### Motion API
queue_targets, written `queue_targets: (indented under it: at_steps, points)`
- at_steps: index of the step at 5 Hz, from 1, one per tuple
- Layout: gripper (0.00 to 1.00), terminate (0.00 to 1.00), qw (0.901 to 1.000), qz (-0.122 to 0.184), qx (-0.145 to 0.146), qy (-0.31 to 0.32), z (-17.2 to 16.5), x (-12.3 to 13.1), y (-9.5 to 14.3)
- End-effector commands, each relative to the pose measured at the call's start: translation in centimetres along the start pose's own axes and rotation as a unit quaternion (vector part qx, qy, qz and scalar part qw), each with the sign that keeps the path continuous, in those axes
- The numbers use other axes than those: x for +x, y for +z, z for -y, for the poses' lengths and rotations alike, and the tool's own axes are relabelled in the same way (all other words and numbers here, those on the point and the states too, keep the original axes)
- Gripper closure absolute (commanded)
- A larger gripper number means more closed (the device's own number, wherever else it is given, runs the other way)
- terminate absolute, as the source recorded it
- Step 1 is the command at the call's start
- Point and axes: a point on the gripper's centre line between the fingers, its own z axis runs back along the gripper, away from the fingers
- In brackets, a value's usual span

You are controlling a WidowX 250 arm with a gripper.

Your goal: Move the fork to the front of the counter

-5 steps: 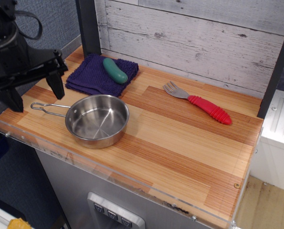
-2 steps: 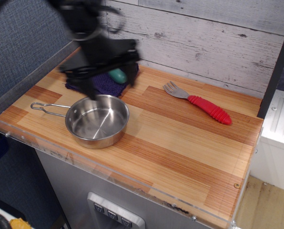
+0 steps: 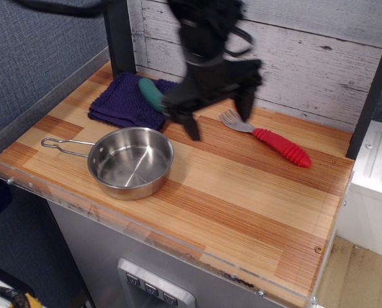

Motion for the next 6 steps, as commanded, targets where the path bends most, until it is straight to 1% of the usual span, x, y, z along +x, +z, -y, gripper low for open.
queue_targets:
  at_steps: [1,2,3,4,5,6]
  points:
    - [0.00,0.00,0.9956,0.000,0.015,0.093,5.9,-0.5,-2.1]
    - [0.00,0.00,0.9938,-0.010,0.024,0.108,7.5,-0.6,-3.7]
    - [0.00,0.00,0.9912,-0.019,0.033,0.127,7.7,-0.3,-5.6]
    - [0.00,0.00,0.9896,-0.022,0.042,0.136,8.6,-0.4,-7.1]
    - [0.00,0.00,0.9890,-0.028,0.045,0.138,8.3,-0.2,-8.4]
    - [1.00,0.00,0.9911,-0.032,0.050,0.119,8.1,0.0,-9.0]
